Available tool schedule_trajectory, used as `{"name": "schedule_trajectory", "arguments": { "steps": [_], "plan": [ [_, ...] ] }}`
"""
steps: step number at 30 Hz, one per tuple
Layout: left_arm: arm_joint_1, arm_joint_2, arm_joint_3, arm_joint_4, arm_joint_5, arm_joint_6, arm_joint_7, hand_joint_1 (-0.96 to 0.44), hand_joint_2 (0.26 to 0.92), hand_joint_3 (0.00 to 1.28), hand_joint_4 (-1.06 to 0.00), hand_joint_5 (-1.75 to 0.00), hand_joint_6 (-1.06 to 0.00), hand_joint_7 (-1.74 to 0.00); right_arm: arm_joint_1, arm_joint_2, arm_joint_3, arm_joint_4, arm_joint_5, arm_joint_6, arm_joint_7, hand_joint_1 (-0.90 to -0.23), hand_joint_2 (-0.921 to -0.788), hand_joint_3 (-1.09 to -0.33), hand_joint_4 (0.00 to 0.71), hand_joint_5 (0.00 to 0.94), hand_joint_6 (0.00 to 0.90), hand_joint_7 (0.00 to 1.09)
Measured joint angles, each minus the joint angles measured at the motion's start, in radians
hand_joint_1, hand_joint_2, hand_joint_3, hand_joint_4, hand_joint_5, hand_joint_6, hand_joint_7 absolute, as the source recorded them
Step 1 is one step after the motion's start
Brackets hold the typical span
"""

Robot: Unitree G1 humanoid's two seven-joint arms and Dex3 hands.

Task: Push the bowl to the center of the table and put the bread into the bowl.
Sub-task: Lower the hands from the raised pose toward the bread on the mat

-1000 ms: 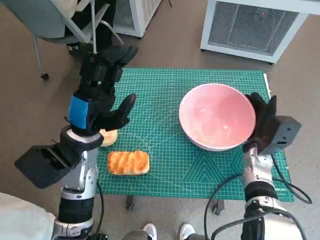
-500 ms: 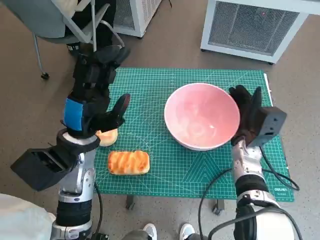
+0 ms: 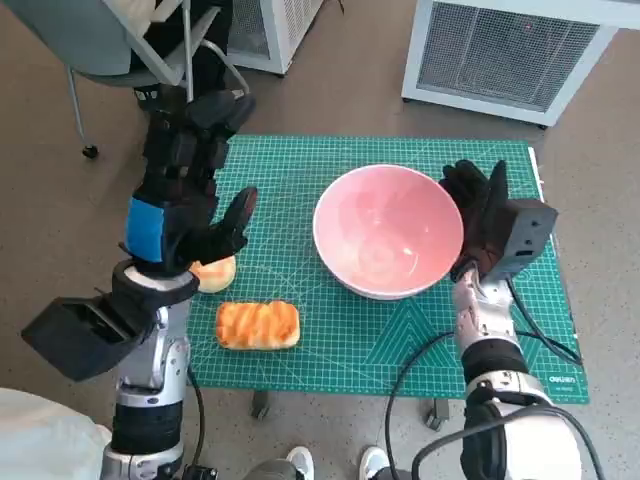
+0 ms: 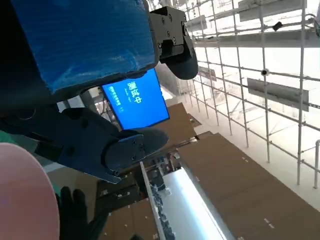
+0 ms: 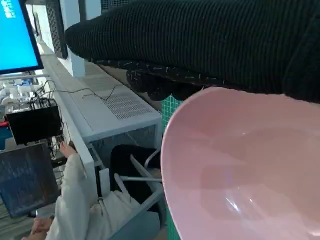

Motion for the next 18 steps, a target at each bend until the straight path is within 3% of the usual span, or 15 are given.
{"name": "schedule_trajectory", "arguments": {
  "steps": [5, 10, 13, 18],
  "plan": [
    [0.009, 0.055, 0.026, 0.002, 0.018, -0.006, -0.02, -0.25, 0.816, 0.57, 0.0, -0.69, 0.0, -0.95, -0.01, -0.013, 0.006, -0.021, -0.005, -0.037, -0.015, -0.45, -0.921, -0.79, 0.348, 0.001, 0.068, 0.57],
    [0.005, 0.189, 0.06, 0.046, 0.12, -0.079, -0.053, -0.23, 0.807, 0.52, -0.05, -0.68, 0.0, -0.99, -0.018, -0.031, 0.039, -0.091, -0.027, -0.164, -0.017, -0.461, -0.921, -0.795, 0.33, 0.0, 0.03, 0.6],
    [-0.002, 0.299, 0.077, 0.098, 0.18, -0.133, -0.091, -0.23, 0.821, 0.45, -0.1, -0.63, -0.02, -0.97, -0.018, -0.046, 0.058, -0.148, -0.039, -0.255, 0.013, -0.474, -0.921, -0.792, 0.327, 0.001, 0.014, 0.63],
    [-0.042, 0.466, 0.083, 0.205, 0.221, -0.198, -0.186, -0.23, 0.887, 0.25, -0.25, -0.43, -0.11, -0.84, 0.009, -0.054, 0.087, -0.314, -0.027, -0.388, 0.113, -0.494, -0.921, -0.767, 0.345, 0.011, 0.026, 0.69]
  ]
}}
